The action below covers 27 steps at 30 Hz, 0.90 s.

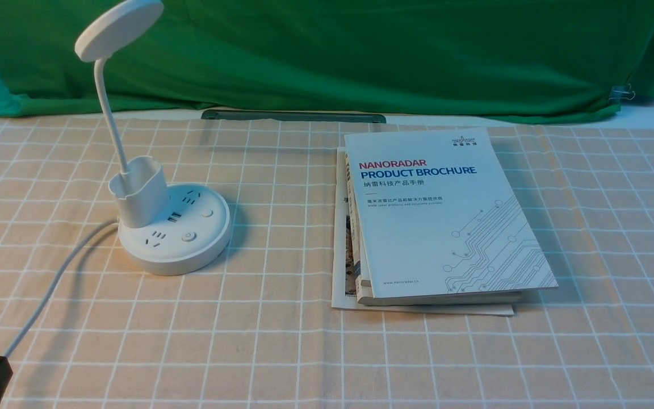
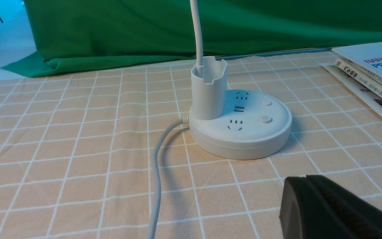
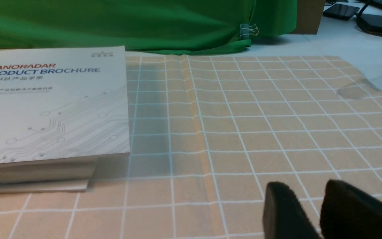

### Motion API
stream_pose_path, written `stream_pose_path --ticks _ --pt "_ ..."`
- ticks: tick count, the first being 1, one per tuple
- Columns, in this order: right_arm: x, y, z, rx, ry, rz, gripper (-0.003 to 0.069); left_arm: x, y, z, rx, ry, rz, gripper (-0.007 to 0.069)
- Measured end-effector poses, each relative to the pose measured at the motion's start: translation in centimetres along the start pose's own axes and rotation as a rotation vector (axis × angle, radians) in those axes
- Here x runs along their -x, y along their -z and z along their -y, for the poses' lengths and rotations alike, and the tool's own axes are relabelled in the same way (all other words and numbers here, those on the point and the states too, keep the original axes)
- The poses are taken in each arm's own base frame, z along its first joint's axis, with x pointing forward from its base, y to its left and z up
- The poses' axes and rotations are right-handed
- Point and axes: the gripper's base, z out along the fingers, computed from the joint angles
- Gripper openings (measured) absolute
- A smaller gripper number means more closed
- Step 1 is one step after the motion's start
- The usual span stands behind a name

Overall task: Turn on the table lamp on the light coffee tablecloth with your hand.
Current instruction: 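Press the power button on the lamp base to turn the lamp on with the left gripper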

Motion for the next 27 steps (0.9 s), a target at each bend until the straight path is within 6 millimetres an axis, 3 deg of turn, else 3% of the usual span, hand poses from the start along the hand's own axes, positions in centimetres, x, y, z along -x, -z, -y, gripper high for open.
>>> stream_pose_path --ticks 9,19,27 --pt "0.0 0.0 0.0 0.0 0.0 0.0 0.0241 0.2 0.0 0.0 0.006 -0.003 0.024 0.0021" --pt "0.0 0.0 0.0 0.0 0.0 0.0 0.0241 2.7 0.4 -0.6 0.062 -0.004 0.3 0.0021" --pt "0.0 0.0 0.0 0.0 0.0 0.0 0.0241 3.4 0.7 -0.7 0.079 -0.003 0.382 0.0021"
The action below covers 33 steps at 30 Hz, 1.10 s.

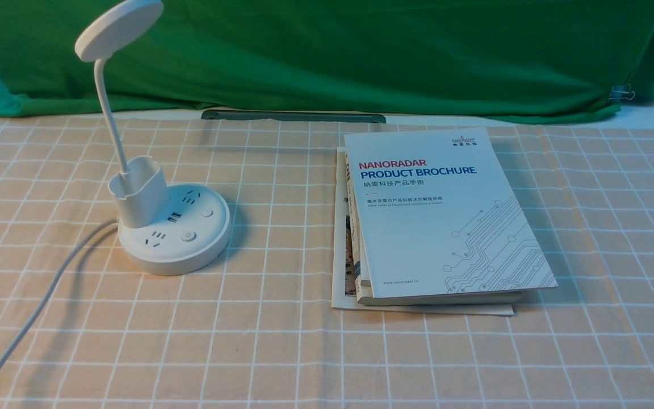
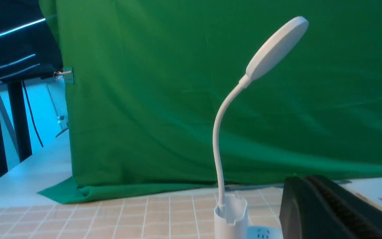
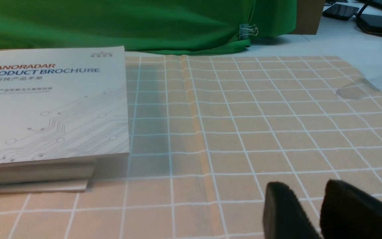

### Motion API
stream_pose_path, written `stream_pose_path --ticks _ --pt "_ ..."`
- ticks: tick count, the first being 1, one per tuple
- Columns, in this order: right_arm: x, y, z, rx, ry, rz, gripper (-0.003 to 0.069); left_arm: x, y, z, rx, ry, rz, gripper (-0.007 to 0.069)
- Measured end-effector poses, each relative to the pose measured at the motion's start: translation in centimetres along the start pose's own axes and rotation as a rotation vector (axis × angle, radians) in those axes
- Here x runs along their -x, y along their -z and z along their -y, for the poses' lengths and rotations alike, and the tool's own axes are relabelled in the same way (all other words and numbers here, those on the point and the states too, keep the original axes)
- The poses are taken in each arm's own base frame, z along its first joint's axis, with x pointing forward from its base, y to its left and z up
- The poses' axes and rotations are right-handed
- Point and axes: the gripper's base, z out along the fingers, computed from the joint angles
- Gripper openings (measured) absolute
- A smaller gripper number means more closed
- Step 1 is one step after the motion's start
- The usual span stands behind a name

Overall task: Turn on the table lamp on the light coffee tablecloth with your hand.
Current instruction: 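Press the power button on the lamp base to turn the lamp on with the left gripper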

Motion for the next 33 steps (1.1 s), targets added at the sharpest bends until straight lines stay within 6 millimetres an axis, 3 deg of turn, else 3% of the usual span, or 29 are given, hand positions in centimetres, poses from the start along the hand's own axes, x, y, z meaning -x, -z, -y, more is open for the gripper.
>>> stream_pose_path --ticks 6,10,12,17,19,24,28,33 --pt "0.0 0.0 0.0 0.0 0.0 0.0 0.0241 2.6 0.4 -0.5 0.008 0.331 0.297 0.0021" --pt "0.0 0.0 0.0 0.0 0.0 0.0 0.0241 4.8 1.3 -0.8 -0.024 0.406 0.548 0.0021" --pt "0.0 0.0 0.0 0.0 0.0 0.0 0.0241 6.0 1.2 -0.8 -0.033 0.42 0.525 0.0021" --pt "0.0 0.0 0.0 0.0 0.0 0.0 0.0241 9.1 0.2 -0.3 -0.048 0.412 0.227 0.0021" --pt "0.0 0.0 0.0 0.0 0.0 0.0 0.0241 9.2 -1.1 0.0 -0.035 0.379 -0.025 0.0021" --pt "0.0 0.0 0.0 0.0 0.0 0.0 0.0241 5.7 -3.9 0.4 0.005 0.354 -0.455 0.0021" --pt "0.0 0.0 0.0 0.0 0.0 0.0 0.0241 3.0 -5.6 0.8 0.026 0.419 -0.666 0.0021" --pt "0.0 0.0 0.0 0.0 0.0 0.0 0.0241 1.6 -6.8 1.3 0.023 0.489 -0.775 0.0021"
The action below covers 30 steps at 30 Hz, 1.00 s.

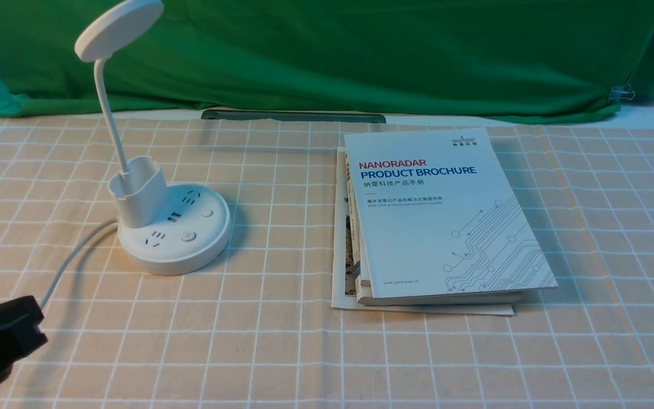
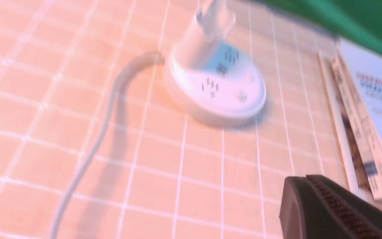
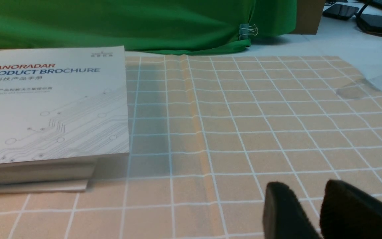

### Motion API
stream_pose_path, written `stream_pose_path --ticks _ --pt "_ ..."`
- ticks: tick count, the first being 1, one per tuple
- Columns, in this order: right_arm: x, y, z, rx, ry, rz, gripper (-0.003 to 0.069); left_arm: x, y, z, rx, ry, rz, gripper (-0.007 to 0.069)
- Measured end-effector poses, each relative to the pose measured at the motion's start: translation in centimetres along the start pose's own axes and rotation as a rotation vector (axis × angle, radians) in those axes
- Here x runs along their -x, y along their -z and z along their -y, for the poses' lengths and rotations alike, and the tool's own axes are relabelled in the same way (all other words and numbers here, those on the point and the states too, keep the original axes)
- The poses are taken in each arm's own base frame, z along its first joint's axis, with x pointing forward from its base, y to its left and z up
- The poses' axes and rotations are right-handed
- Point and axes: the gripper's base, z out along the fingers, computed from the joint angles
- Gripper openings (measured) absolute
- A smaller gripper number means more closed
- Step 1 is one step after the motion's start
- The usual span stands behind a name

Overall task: Turn on the table lamp on the light coffee tablecloth with your hand.
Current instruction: 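Press the power button on the lamp base to turn the lamp on with the left gripper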

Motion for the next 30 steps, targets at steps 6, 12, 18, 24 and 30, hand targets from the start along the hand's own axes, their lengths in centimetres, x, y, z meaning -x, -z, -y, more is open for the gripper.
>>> stream_pose_path --ticks 6,12,18,24,30 --pt "0.0 0.0 0.0 0.0 0.0 0.0 0.0241 -0.3 -1.8 -0.1 0.01 0.022 -0.088 0.0021" --pt "0.0 0.0 0.0 0.0 0.0 0.0 0.0241 -0.4 -2.8 -0.3 0.03 0.034 -0.121 0.0021" --pt "0.0 0.0 0.0 0.0 0.0 0.0 0.0241 -0.3 -2.9 -0.3 0.03 0.036 -0.114 0.0021" --pt "0.0 0.0 0.0 0.0 0.001 0.0 0.0241 -0.3 -2.9 -0.3 0.029 0.035 -0.109 0.0021" --pt "0.0 0.0 0.0 0.0 0.001 0.0 0.0241 -0.2 -2.9 -0.3 0.029 0.033 -0.106 0.0021"
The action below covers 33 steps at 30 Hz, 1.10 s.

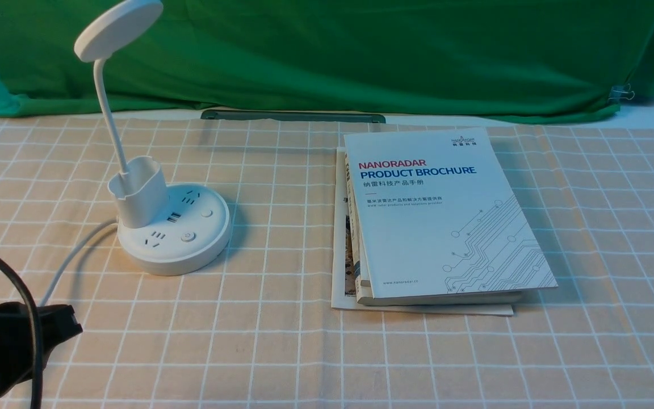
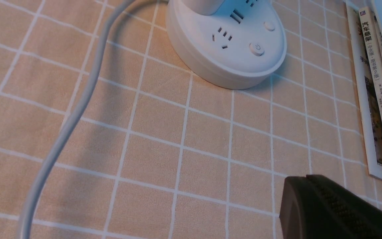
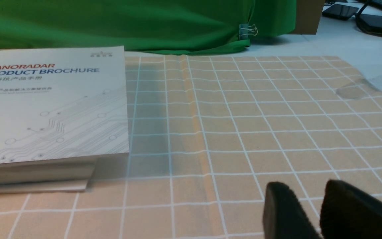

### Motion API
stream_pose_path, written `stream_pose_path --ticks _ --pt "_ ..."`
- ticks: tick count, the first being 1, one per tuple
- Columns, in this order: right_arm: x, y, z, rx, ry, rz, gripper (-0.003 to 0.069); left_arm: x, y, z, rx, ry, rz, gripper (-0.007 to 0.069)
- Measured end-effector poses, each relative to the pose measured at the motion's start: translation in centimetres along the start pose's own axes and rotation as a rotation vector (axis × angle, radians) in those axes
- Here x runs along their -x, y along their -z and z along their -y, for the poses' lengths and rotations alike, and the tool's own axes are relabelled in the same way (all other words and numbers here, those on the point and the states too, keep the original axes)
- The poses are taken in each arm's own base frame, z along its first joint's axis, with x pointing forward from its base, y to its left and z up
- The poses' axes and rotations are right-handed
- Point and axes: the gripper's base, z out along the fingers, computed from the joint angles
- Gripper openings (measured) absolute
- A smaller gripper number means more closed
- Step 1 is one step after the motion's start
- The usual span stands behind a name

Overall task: Turn on the table lamp on the light coffee tablecloth with your hand.
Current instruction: 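Press the power button on the lamp base to turn the lamp on with the left gripper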

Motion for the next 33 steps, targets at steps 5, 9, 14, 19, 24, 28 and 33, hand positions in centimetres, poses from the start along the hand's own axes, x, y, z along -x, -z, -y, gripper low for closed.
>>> stream_pose_path --ticks 5,9,14,19,24,28,33 --pt "0.0 0.0 0.0 0.0 0.0 0.0 0.0241 0.0 0.0 0.0 0.0 0.0 0.0 0.0021" --pt "0.0 0.0 0.0 0.0 0.0 0.0 0.0241 0.0 0.0 0.0 0.0 0.0 0.0 0.0021" --pt "0.0 0.0 0.0 0.0 0.0 0.0 0.0241 0.0 0.0 0.0 0.0 -0.001 0.0 0.0021" --pt "0.0 0.0 0.0 0.0 0.0 0.0 0.0241 0.0 0.0 0.02 -0.002 0.003 0.0 0.0021" --pt "0.0 0.0 0.0 0.0 0.0 0.0 0.0241 -0.03 0.0 0.02 -0.003 0.007 -0.004 0.0021" --pt "0.0 0.0 0.0 0.0 -0.001 0.0 0.0241 -0.07 0.0 0.04 -0.005 0.014 -0.007 0.0021" --pt "0.0 0.0 0.0 0.0 0.0 0.0 0.0241 -0.09 0.0 0.09 -0.01 0.025 -0.01 0.0021"
